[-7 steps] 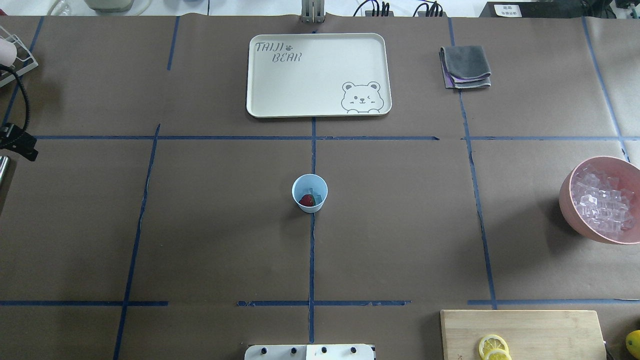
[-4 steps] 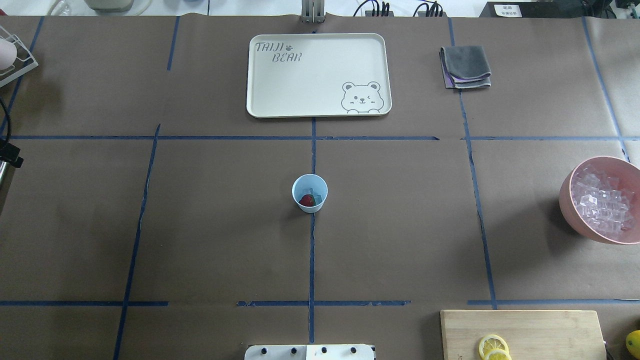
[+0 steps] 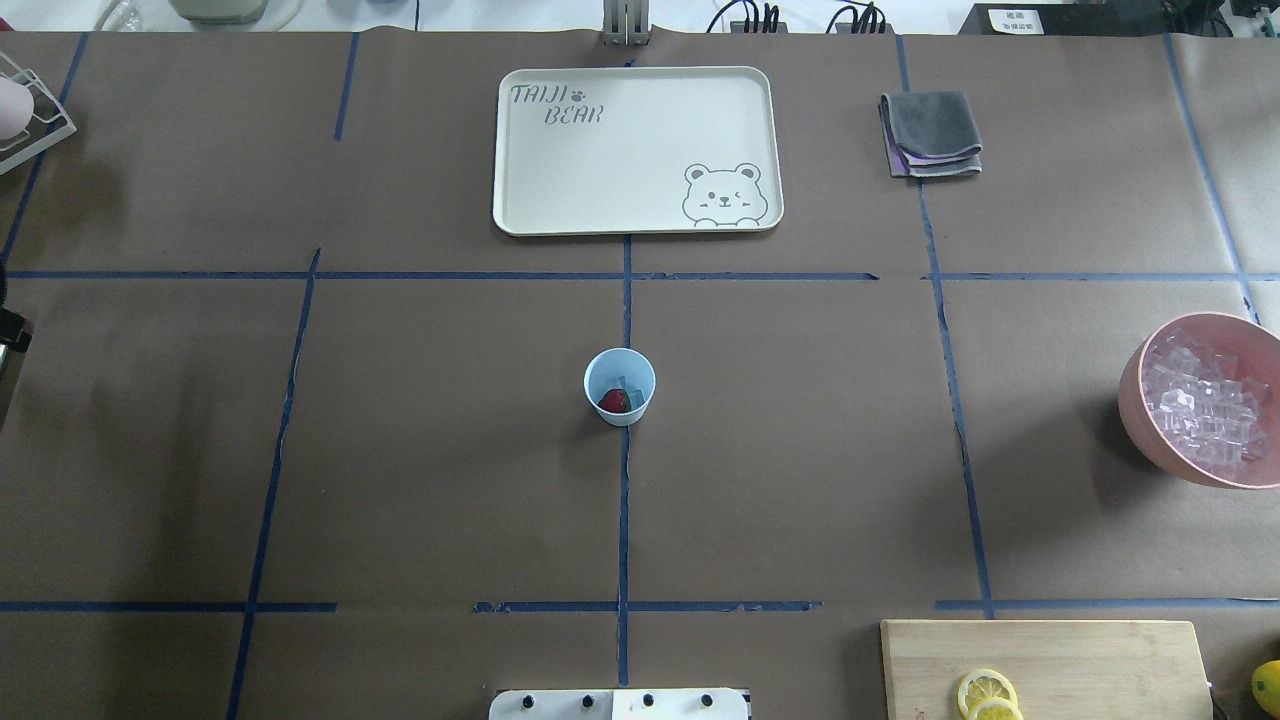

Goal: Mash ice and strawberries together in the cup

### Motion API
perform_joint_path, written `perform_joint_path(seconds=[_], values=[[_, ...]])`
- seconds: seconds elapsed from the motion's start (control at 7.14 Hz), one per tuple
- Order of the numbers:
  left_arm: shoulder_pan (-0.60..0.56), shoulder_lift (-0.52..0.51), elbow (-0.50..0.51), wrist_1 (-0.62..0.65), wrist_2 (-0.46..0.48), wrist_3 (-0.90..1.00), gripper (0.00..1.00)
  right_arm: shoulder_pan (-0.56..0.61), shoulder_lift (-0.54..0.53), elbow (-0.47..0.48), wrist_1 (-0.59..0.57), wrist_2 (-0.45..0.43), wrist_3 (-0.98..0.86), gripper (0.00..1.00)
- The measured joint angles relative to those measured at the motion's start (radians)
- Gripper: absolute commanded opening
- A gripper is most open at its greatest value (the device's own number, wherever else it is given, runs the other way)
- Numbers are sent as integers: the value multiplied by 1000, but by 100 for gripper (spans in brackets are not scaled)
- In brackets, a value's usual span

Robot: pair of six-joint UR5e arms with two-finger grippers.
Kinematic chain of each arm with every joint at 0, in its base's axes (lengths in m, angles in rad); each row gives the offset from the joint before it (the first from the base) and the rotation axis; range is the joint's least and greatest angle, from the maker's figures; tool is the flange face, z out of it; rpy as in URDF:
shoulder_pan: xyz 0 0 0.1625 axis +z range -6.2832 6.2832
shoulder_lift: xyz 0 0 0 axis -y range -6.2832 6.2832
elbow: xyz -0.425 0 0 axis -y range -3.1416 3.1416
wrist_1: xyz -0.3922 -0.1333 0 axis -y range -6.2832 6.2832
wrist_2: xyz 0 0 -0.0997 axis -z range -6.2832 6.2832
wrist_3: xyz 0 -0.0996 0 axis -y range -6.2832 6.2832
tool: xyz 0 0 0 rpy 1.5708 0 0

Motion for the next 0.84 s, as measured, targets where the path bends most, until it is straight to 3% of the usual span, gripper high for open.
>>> perform_joint_path(seconds=[0.84], values=[[4,-26,141,-100,1,-40,100,0,1,-1,0,0,0,100]])
